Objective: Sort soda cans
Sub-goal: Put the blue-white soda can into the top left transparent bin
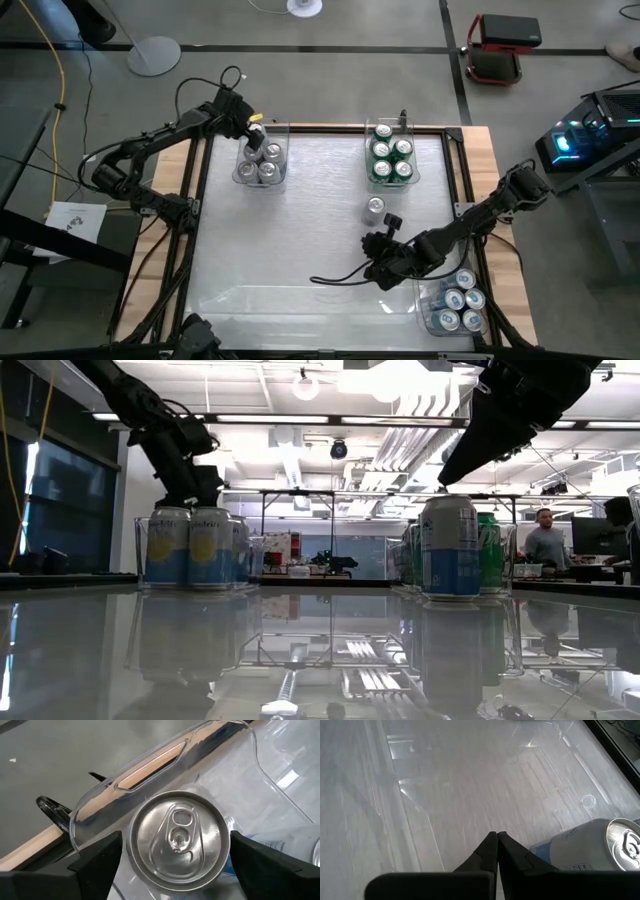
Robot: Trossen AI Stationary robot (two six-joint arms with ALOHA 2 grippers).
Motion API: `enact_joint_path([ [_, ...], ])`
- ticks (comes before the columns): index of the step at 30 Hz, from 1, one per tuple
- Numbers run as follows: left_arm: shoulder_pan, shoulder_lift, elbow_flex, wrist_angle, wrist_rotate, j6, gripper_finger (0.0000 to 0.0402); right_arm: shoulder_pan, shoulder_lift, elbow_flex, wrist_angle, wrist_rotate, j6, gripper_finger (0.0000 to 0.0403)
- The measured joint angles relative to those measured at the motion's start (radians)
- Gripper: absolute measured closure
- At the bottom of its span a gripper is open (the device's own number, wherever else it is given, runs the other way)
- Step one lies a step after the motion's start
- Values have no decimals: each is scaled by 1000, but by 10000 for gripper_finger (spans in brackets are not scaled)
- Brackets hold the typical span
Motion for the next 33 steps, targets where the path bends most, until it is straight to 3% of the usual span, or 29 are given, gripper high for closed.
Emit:
enact_joint_path([
  [6,-2,-55,45,-140,-99,64,62,0,0,0,1,30,4,403],
  [15,-4,-187,105,-228,-105,53,62,0,-31,0,5,110,0,403],
  [20,-31,-267,106,-264,-105,21,62,-3,-131,0,-43,219,-1,396],
  [24,-89,-341,72,-249,-107,-44,62,-42,-272,0,-79,268,-45,364],
  [28,-182,-405,19,-231,-150,-101,62,-128,-387,0,-43,148,-206,299],
  [33,-311,-476,-85,-172,-191,-192,62,-291,-422,0,-56,-188,-356,187],
])
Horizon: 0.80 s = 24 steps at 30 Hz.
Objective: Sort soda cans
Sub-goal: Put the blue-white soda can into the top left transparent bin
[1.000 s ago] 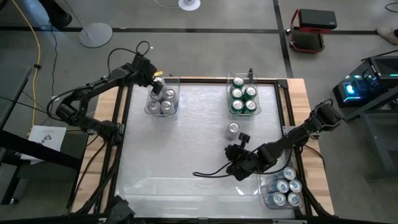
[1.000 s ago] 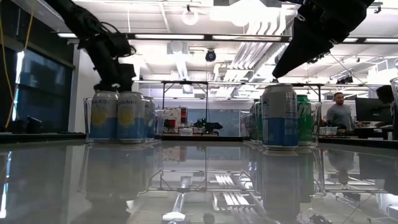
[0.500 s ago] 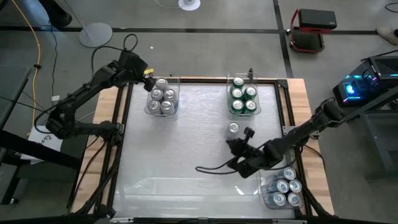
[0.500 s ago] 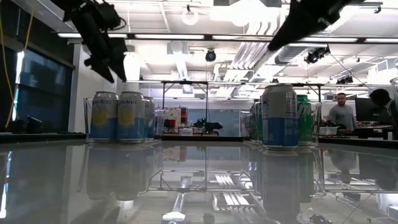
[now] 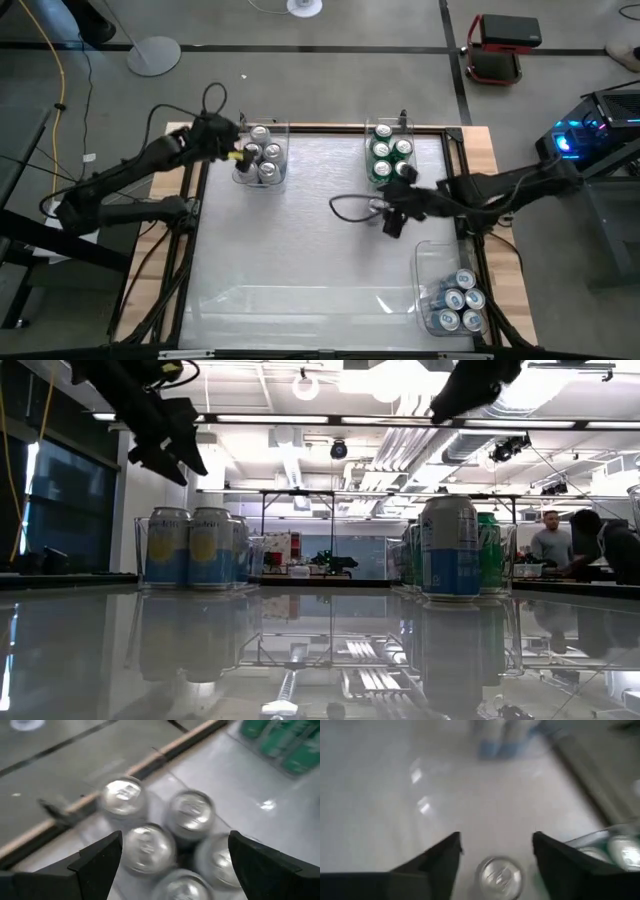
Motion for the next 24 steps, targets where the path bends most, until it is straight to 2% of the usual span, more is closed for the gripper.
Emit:
enact_joint_path([
  [4,-95,-36,-86,55,1,-76,62,-105,39,0,-19,-310,-128,105],
  [7,-161,-46,-133,77,-17,-129,62,-153,84,0,-19,-434,-226,74],
  [13,-279,-47,-198,82,-105,-205,62,-207,178,0,-20,-423,-395,66],
  [18,-338,-47,-217,80,-171,-237,62,-250,244,0,-69,-428,-405,66],
  [24,-369,-47,-217,91,-180,-239,62,-274,301,0,-161,-437,-418,71],
])
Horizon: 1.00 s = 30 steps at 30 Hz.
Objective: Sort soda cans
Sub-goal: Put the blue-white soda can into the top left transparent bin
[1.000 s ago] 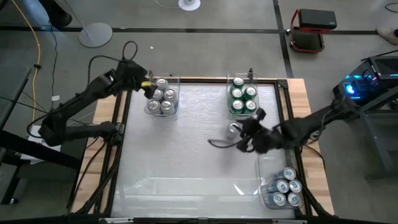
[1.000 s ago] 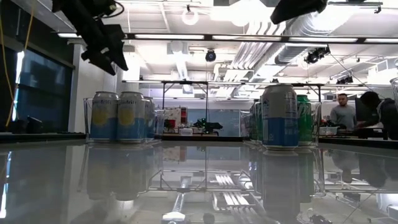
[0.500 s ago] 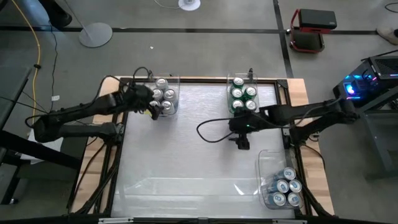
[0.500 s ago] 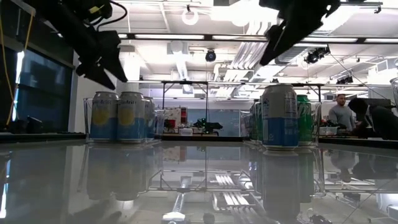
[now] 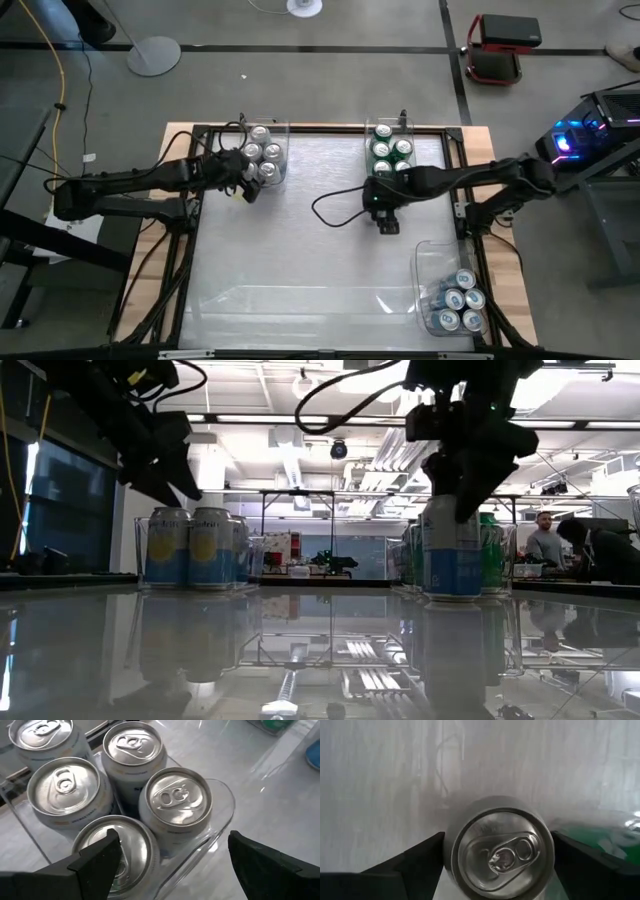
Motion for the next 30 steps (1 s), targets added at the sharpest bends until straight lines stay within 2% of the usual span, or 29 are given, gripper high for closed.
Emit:
enact_joint_path([
  [3,-6,0,0,11,0,-1,62,1,21,3,21,-39,-8,86],
  [10,-23,0,0,12,0,-2,62,4,42,3,97,-54,5,122],
  [16,-48,0,0,13,-18,-11,62,27,42,32,237,-121,11,123],
  [22,-72,0,0,14,-21,-27,62,18,37,122,405,-103,-36,123],
  [30,-104,-56,0,12,-25,-70,62,-82,67,192,673,-118,-66,123],
])
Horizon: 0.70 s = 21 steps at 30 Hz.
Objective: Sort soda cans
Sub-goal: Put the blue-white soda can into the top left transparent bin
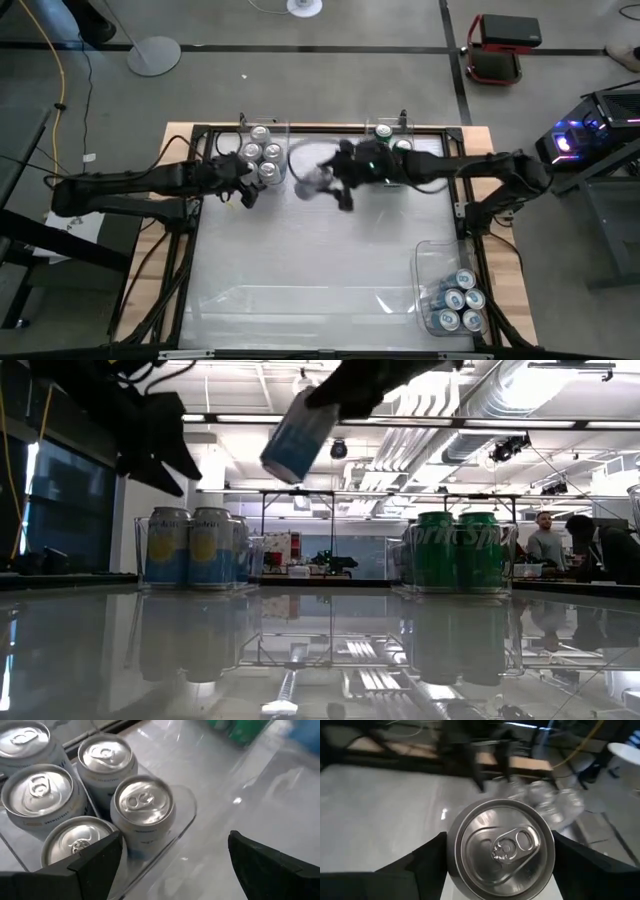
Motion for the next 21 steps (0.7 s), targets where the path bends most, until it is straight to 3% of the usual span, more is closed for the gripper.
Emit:
enact_joint_path([
  [7,-11,-100,51,-14,4,-27,62,-97,229,288,7,8,-54,123],
  [14,-12,-154,80,-64,16,-41,62,-197,531,704,-96,165,-104,124],
  [21,-12,-158,80,-132,15,-63,62,-298,786,1060,-346,85,-63,124],
])
